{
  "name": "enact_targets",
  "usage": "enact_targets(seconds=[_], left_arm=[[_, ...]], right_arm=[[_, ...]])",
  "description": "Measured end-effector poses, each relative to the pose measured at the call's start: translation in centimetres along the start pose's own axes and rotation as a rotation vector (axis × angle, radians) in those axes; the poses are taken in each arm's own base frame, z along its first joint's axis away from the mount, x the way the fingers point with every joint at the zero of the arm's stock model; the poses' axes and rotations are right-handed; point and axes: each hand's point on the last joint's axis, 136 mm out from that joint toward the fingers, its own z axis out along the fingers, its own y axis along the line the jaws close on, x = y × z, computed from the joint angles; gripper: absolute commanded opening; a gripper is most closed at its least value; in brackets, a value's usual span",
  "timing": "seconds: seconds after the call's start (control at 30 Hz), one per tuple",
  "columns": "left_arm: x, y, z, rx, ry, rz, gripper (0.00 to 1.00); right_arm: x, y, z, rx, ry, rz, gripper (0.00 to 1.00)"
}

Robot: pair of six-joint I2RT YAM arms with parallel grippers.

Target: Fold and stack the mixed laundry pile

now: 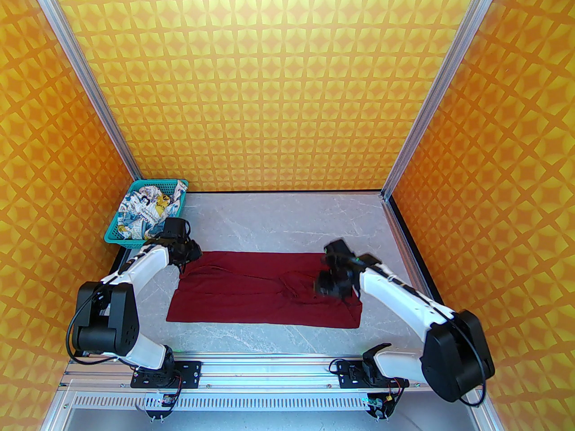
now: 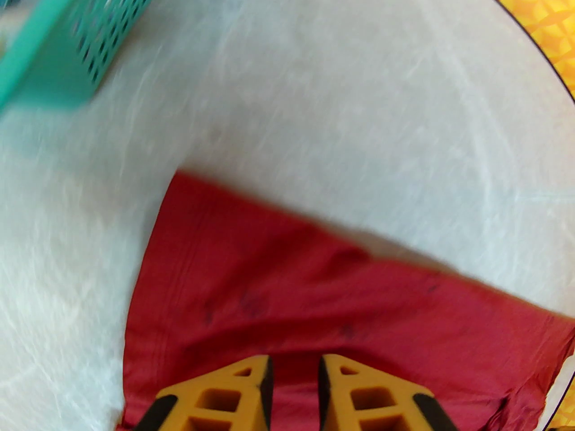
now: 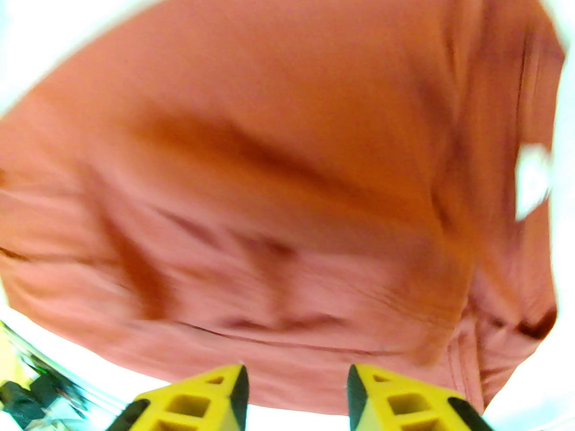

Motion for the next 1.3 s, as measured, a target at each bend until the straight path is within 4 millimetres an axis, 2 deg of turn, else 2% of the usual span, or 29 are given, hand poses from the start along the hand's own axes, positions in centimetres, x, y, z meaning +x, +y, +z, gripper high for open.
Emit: enact_targets(seconds=[0.07, 0.13, 0.2, 0.27, 0.37, 0.5, 0.57, 0.67, 0.77, 0.87, 1.0, 1.13, 1.2, 1.3], left_arm=[[-0.9, -0.4, 1.0, -0.004, 0.007, 0.003, 0.22], [-1.5, -0.6, 2.3, -0.011, 0.022, 0.005, 0.21], [-1.7, -0.5, 3.8, -0.022, 0.044, 0.003, 0.21], [-1.1, -0.1, 4.8, -0.037, 0.073, 0.000, 0.21], [0.4, 0.7, 5.4, -0.055, 0.107, -0.004, 0.21], [3.3, 2.9, 6.0, -0.089, 0.162, -0.023, 0.21], [3.1, 3.3, 5.7, -0.082, 0.141, -0.036, 0.20], [3.2, 3.8, 5.7, -0.074, 0.126, -0.055, 0.20], [3.2, 4.0, 5.5, -0.066, 0.116, -0.068, 0.20], [3.3, 4.1, 5.3, -0.064, 0.114, -0.070, 0.21], [3.5, 4.2, 4.2, -0.069, 0.120, -0.073, 0.23], [2.5, 3.8, 3.0, -0.063, 0.101, -0.074, 0.22], [1.7, 3.4, 2.9, -0.057, 0.089, -0.070, 0.21], [0.8, 3.1, 3.5, -0.056, 0.087, -0.069, 0.18]], right_arm=[[-3.1, 1.4, -1.0, -0.019, -0.061, -0.011, 0.48], [-5.4, 1.9, -0.6, -0.021, -0.084, -0.009, 0.46], [-6.7, 1.6, 1.1, -0.004, -0.067, 0.000, 0.46], [-6.9, 0.8, 3.7, 0.027, -0.017, 0.008, 0.46], [-5.3, -0.7, 6.8, 0.066, 0.062, 0.018, 0.46], [-1.9, -3.4, 8.9, 0.107, 0.150, 0.050, 0.46], [0.0, -5.5, 9.7, 0.136, 0.193, 0.086, 0.44], [0.2, -6.7, 9.0, 0.123, 0.154, 0.121, 0.41], [1.8, -8.2, 8.4, 0.133, 0.156, 0.157, 0.40], [2.2, -8.5, 7.3, 0.133, 0.144, 0.171, 0.39], [0.3, -7.6, 5.2, 0.112, 0.075, 0.167, 0.37], [-3.8, -6.2, 4.1, 0.094, 0.001, 0.158, 0.34], [-5.6, -6.0, 4.7, 0.092, -0.012, 0.163, 0.32], [-6.6, -7.0, 7.1, 0.110, 0.017, 0.188, 0.29]])
